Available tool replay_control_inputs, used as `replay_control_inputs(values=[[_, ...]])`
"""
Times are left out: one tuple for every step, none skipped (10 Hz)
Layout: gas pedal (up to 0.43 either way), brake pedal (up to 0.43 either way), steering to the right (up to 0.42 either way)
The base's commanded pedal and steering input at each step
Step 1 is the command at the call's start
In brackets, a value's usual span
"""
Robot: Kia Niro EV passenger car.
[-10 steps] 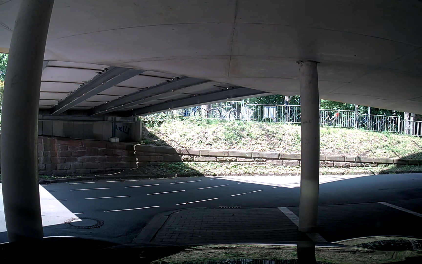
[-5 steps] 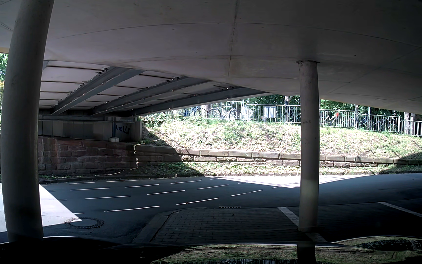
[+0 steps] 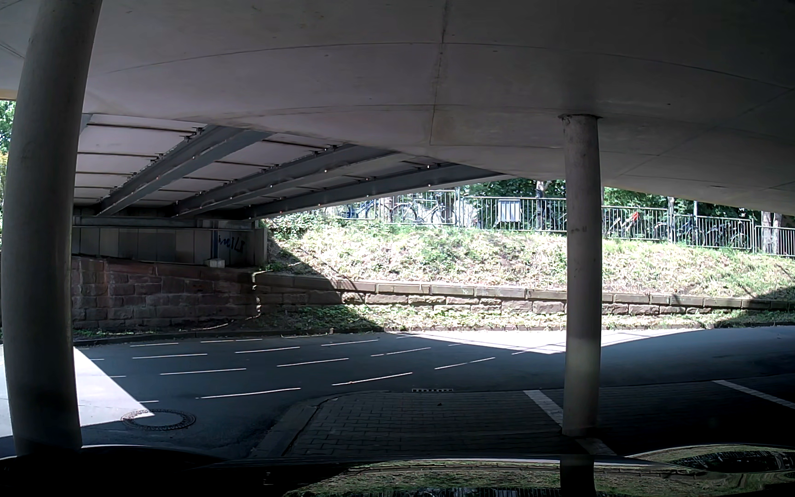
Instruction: Follow the waypoints while adhering to traffic rules and regulations
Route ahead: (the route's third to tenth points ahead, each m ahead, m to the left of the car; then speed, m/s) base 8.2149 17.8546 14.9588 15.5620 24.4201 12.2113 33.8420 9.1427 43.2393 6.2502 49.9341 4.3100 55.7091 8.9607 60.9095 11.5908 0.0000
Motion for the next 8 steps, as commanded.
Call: replay_control_inputs(values=[[0.000,0.287,0.107],[0.000,0.287,0.107],[0.000,0.280,0.107],[0.000,0.280,0.107],[0.000,0.280,0.107],[0.000,0.280,0.107],[0.000,0.226,0.107],[0.000,0.098,0.107]])
